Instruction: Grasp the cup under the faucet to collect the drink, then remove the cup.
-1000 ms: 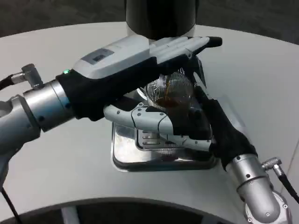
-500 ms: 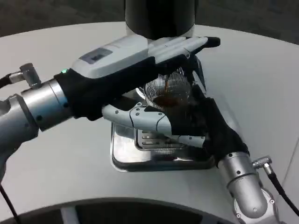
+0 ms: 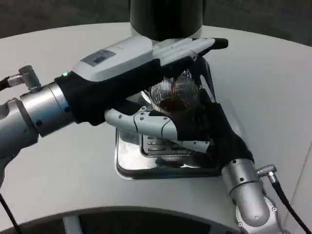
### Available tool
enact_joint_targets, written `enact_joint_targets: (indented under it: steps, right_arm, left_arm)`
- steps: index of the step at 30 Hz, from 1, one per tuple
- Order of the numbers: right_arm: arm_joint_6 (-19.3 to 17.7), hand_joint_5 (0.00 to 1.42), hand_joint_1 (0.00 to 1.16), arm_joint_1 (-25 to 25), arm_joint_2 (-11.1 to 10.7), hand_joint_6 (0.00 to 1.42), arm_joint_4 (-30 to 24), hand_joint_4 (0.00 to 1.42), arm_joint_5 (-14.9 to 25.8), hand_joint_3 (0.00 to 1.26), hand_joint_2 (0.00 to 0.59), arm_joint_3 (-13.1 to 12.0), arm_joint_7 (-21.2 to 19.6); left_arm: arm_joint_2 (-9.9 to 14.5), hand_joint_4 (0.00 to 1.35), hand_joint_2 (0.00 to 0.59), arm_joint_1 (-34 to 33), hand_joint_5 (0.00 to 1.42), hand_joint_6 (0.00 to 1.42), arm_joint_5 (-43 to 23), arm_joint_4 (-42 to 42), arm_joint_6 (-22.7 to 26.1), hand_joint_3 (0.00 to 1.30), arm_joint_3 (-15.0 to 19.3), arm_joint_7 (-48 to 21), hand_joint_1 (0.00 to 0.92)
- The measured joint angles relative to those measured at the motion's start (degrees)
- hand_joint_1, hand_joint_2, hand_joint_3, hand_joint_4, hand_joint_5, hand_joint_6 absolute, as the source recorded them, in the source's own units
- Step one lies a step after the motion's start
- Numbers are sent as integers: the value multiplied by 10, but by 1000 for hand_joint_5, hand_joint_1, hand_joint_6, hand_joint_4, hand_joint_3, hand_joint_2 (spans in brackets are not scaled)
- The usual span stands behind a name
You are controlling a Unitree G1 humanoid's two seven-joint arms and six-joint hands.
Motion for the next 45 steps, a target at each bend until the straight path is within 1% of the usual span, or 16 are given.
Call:
enact_joint_targets:
  steps: [8,11,16,20,22,25,26,28,32,33,35,36,39,40,43,45]
  right_arm:
    - [-7,0,786,-12,9,0,21,0,0,0,168,4,-17]
    - [-9,0,790,-13,10,1,23,0,0,0,171,5,-22]
    - [-24,0,793,-16,12,7,34,0,2,0,174,5,-24]
    - [-36,0,807,-19,14,38,44,1,2,0,179,5,-28]
    - [-40,31,813,-21,17,71,48,53,2,2,182,5,-31]
    - [-50,141,844,-25,21,191,59,173,3,71,176,5,-39]
    - [-57,194,864,-26,25,249,65,219,3,118,177,5,-49]
    - [-62,327,910,-29,27,415,71,323,3,214,176,4,-58]
    - [-78,535,1009,-37,36,680,90,510,2,359,180,3,-86]
    - [-80,595,1022,-38,38,767,93,559,1,392,175,2,-94]
    - [-87,739,1094,-39,41,951,99,653,-3,495,164,3,-113]
    - [-90,790,1111,-39,43,1019,104,687,-6,536,165,4,-122]
    - [-98,874,1128,-40,49,1155,113,731,-12,592,144,3,-153]
    - [-99,911,1120,-40,51,1220,115,767,-13,626,112,3,-162]
    - [-100,950,1130,-40,54,1283,115,797,-30,664,87,5,-187]
    - [-100,966,1132,-38,55,1313,115,821,-45,677,87,8,-204]
  left_arm:
    - [1,0,115,11,0,0,0,-3,0,0,14,6,0]
    - [-2,0,126,30,0,0,-1,-7,-5,0,34,29,0]
    - [-18,0,139,55,0,0,-25,-18,-16,0,72,63,0]
    - [-19,0,140,78,4,0,-47,-35,-15,0,102,78,0]
    - [-18,0,142,93,6,0,-52,-40,-15,0,112,81,0]
    - [-17,0,145,117,7,0,-65,-49,-14,0,120,81,0]
    - [-16,0,146,126,8,0,-66,-52,-13,0,126,81,0]
    - [-14,0,148,133,8,0,-68,-55,-10,0,132,81,0]
    - [-12,0,152,143,9,0,-72,-59,-3,0,139,81,0]
    - [-12,0,153,144,9,0,-73,-59,-3,0,141,81,0]
    - [-11,0,153,147,9,0,-74,-59,-1,0,144,81,0]
    - [-11,0,154,147,9,0,-75,-59,0,0,145,81,0]
    - [-10,0,154,149,9,0,-82,-59,1,0,151,81,0]
    - [-8,0,155,150,8,0,-82,-59,1,0,151,81,0]
    - [-8,0,155,160,4,0,-85,-62,1,0,153,81,0]
    - [-8,0,156,166,2,0,-85,-62,2,0,153,81,0]
